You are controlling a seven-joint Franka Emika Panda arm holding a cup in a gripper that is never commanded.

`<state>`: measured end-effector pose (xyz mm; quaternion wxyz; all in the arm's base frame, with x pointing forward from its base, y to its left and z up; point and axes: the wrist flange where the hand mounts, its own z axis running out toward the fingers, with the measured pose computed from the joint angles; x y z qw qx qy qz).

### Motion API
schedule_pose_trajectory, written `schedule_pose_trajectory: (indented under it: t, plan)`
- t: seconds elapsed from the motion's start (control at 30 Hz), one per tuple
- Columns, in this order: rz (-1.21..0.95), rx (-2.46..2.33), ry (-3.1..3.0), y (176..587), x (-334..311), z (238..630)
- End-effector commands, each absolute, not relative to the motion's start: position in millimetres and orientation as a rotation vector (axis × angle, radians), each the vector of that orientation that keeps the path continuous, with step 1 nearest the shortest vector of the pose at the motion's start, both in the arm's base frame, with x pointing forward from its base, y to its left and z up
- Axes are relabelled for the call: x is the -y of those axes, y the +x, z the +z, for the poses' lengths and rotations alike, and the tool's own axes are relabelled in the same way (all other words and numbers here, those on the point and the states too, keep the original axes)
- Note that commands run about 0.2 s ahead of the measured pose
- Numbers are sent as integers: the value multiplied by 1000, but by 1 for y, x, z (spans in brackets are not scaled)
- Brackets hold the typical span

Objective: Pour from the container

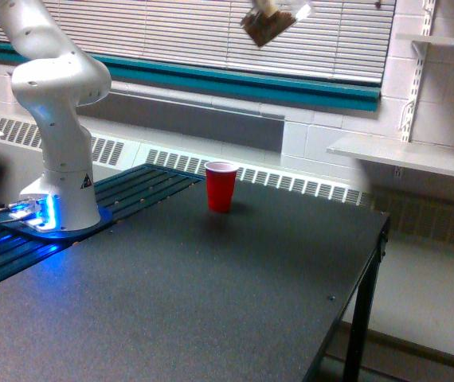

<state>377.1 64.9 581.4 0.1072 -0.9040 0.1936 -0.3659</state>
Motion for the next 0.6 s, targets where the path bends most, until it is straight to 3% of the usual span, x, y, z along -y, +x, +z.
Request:
schedule_pose_trajectory:
  t: [0.03,0.6]
  plan:
    - [-1017,-477,-2712,343,-99,559]
    - [-777,-464,-2865,240,-150,471]
